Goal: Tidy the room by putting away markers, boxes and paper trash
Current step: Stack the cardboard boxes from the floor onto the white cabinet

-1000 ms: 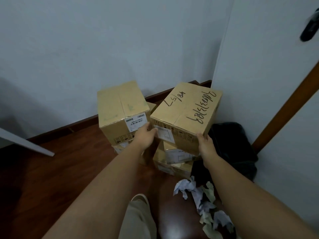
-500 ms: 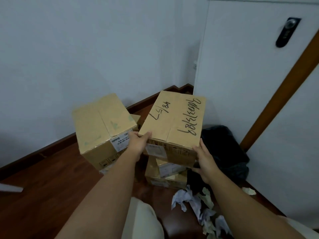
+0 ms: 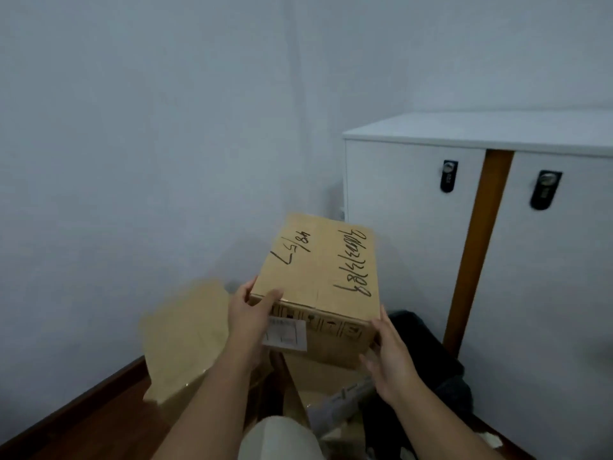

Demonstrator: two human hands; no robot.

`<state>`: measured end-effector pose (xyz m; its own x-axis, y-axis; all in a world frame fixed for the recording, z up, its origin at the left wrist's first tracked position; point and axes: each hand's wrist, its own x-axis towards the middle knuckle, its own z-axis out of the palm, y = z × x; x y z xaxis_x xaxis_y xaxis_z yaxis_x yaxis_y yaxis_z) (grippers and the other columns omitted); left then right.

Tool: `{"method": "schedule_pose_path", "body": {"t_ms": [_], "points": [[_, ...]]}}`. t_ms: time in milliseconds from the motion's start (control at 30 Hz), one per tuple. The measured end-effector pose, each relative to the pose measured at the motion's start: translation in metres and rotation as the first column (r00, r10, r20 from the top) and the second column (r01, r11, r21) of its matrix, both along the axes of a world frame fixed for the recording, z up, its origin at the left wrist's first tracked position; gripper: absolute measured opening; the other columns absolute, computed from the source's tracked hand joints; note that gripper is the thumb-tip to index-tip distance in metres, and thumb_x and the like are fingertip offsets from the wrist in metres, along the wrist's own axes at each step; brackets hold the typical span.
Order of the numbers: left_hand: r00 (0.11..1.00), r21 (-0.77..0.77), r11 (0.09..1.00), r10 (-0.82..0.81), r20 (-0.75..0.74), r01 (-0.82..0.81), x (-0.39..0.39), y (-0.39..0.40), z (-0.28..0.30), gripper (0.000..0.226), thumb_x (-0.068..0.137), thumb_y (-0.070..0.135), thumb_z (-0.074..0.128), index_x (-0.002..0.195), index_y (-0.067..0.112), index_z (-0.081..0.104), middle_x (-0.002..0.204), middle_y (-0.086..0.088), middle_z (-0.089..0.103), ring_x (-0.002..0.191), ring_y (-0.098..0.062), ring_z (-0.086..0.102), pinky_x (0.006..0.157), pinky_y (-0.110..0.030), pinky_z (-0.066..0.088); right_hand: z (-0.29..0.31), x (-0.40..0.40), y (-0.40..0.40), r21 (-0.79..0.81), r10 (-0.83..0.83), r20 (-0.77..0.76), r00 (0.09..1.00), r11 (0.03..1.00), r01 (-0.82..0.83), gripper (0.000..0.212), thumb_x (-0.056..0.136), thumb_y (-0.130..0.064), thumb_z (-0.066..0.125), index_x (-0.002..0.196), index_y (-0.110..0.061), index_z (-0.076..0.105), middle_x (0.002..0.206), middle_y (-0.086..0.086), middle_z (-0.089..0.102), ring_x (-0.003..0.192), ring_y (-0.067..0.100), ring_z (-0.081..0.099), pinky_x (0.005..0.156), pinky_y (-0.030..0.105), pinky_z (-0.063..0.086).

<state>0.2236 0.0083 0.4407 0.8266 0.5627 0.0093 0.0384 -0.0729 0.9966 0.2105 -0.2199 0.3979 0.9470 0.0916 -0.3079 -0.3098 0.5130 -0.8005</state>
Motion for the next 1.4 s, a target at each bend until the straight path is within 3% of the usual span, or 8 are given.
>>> {"method": "schedule_pose_path", "body": {"t_ms": [200,400,533,867,1033,1167,1267,1400], "points": [[0.953,-0.136,0.991,0.045,0.3,-0.004,-0.013,0.0,0.076,0.049,0.076,0.025,0.08,0.118,0.039,0.059,0.106,0.005,0.066,0.091,-0.018,0.066,0.059,-0.036,0.058,0.087,0.005,-0.005,0.003,0.055,0.311,0.949,0.998,-0.059,0.041,0.092,-0.033,0.056,0.126,-0.055,0.052,0.116,-0.02,0.069,0.109,0.002,0.058,0.092,0.034,0.049],[0.868,-0.15,0.982,-0.023,0.495,0.112,-0.003,-0.022,0.14,0.054,0.076,0.021,0.08,0.123,0.038,0.059,0.116,0.008,0.061,0.106,-0.02,0.062,0.076,-0.038,0.059,0.145,-0.001,-0.034,0.117,-0.026,0.498,0.867,0.992,-0.038,0.051,0.087,-0.027,0.057,0.135,-0.044,0.048,0.134,-0.01,0.06,0.128,0.013,0.051,0.105,0.039,0.042],[0.812,-0.137,0.955,-0.143,0.565,0.264,0.016,-0.065,0.172,0.056,0.079,0.018,0.078,0.13,0.031,0.057,0.116,0.009,0.062,0.109,-0.021,0.061,0.089,-0.046,0.056,0.18,-0.004,-0.074,0.11,-0.139,0.581,0.802,0.99,0.092,0.056,0.083,-0.025,0.059,0.135,-0.044,0.048,0.136,-0.011,0.058,0.134,0.013,0.042,0.115,0.045,0.027],[0.686,-0.166,0.741,-0.481,0.546,0.651,0.05,-0.235,0.215,0.04,0.09,0.03,0.064,0.13,0.03,0.057,0.105,0.007,0.071,0.094,-0.01,0.068,0.064,-0.038,0.058,0.239,-0.031,-0.217,0.014,-0.404,0.712,0.574,0.825,0.564,0.061,0.093,-0.006,0.051,0.135,-0.049,0.043,0.115,-0.025,0.066,0.117,0.011,0.058,0.093,0.037,0.048],[0.561,-0.07,0.614,-0.661,0.497,0.786,0.056,-0.312,0.215,0.055,0.091,0.024,0.064,0.14,0.038,0.045,0.128,0.0,0.063,0.114,-0.017,0.061,0.076,-0.042,0.06,0.259,-0.054,-0.285,-0.223,-0.358,0.763,0.539,0.637,0.738,0.06,0.092,-0.014,0.057,0.128,-0.06,0.043,0.138,-0.019,0.047,0.125,0.013,0.046,0.094,0.039,0.047],[0.497,0.222,0.639,-0.733,0.464,0.736,0.06,-0.365,0.229,0.097,0.086,0.013,0.071,0.139,0.068,0.01,0.145,0.01,0.036,0.128,-0.011,0.044,0.097,-0.037,0.051,0.281,-0.056,-0.332,-0.498,-0.249,0.806,0.537,0.205,0.842,0.058,0.089,-0.023,0.063,0.131,-0.054,0.038,0.148,-0.013,0.032,0.129,0.011,0.036,0.099,0.034,0.04],[0.489,0.516,0.627,-0.779,0.393,0.584,0.067,-0.398,0.244,0.081,0.09,0.021,0.065,0.135,0.066,0.017,0.129,0.01,0.03,0.107,-0.004,0.046,0.065,-0.002,0.04,0.294,-0.048,-0.358,-0.524,-0.238,0.832,0.502,-0.037,0.851,0.057,0.09,-0.026,0.061,0.134,-0.049,0.034,0.151,-0.003,0.03,0.134,0.018,0.036,0.102,0.038,0.039],[0.53,0.706,0.564,-0.79,0.308,0.429,0.089,-0.429,0.26,0.066,0.095,0.033,0.058,0.141,0.052,0.016,0.138,-0.005,0.028,0.101,-0.011,0.044,0.079,-0.024,0.048,0.304,-0.033,-0.392,-0.583,-0.211,0.81,0.548,-0.181,0.792,0.057,0.092,-0.033,0.057,0.134,-0.056,0.025,0.144,0.002,0.038,0.111,0.019,0.049,0.079,0.031,0.042]]}}
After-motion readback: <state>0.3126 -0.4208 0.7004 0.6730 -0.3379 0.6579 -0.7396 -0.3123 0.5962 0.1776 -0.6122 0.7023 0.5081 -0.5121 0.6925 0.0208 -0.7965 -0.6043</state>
